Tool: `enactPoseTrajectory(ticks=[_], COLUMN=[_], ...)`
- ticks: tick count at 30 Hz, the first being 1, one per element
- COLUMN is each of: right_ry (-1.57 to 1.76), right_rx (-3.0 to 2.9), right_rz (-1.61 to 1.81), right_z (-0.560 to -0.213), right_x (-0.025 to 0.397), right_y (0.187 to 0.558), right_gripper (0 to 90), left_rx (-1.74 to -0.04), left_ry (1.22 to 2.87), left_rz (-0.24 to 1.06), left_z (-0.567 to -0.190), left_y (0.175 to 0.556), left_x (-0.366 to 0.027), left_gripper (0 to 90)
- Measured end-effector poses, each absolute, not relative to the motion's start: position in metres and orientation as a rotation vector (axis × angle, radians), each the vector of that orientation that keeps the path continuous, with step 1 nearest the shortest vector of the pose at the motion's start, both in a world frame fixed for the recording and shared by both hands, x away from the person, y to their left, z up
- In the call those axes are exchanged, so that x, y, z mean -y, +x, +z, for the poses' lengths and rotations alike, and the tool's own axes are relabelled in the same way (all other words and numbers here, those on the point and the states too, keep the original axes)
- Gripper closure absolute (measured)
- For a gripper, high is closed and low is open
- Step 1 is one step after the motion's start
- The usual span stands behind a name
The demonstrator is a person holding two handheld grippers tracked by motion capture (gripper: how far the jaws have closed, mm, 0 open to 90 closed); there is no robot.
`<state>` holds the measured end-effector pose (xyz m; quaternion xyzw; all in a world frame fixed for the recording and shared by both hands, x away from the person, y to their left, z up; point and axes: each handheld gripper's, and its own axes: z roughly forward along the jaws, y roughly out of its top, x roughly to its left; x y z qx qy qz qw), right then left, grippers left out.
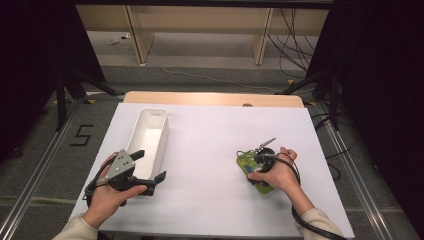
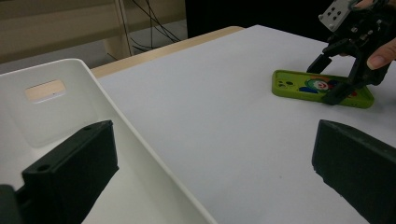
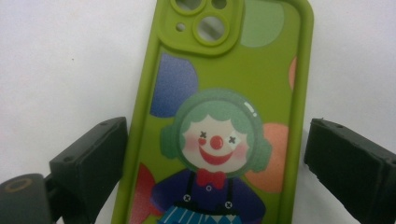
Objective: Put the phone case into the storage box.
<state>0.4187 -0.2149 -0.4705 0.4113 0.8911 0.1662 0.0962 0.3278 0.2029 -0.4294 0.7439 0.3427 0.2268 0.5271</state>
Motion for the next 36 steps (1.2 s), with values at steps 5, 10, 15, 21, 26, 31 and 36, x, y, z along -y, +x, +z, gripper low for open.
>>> enactPoseTrajectory(ticks=[5, 10, 15, 21, 26, 31, 36], right_ry=[1.227, 1.229, 1.229, 1.223, 1.225, 1.230, 1.239], right_rx=[-2.645, -2.651, -2.660, -2.660, -2.660, -2.656, -2.652], right_rz=[0.496, 0.495, 0.495, 0.490, 0.490, 0.486, 0.482], right_z=[-0.4706, -0.4702, -0.4696, -0.4692, -0.4692, -0.4692, -0.4691], right_x=[0.2150, 0.2149, 0.2146, 0.2142, 0.2142, 0.2144, 0.2142], right_y=[0.4194, 0.4195, 0.4199, 0.4197, 0.4197, 0.4197, 0.4196], right_gripper=[8.7, 9.9, 11.5, 12.0, 12.1, 12.4, 12.7], left_rx=[-0.819, -0.819, -0.820, -0.818, -0.818, -0.819, -0.819], left_ry=[1.778, 1.778, 1.778, 1.777, 1.777, 1.776, 1.775], left_rz=[0.541, 0.541, 0.541, 0.540, 0.540, 0.540, 0.540], left_z=[-0.4296, -0.4296, -0.4295, -0.4294, -0.4294, -0.4293, -0.4295], left_y=[0.3278, 0.3278, 0.3278, 0.3278, 0.3278, 0.3277, 0.3277], left_x=[-0.2028, -0.2028, -0.2030, -0.2028, -0.2029, -0.2027, -0.2027], left_gripper=[0.0, 0.0, 0.0, 0.0, 0.0, 0.0, 0.0])
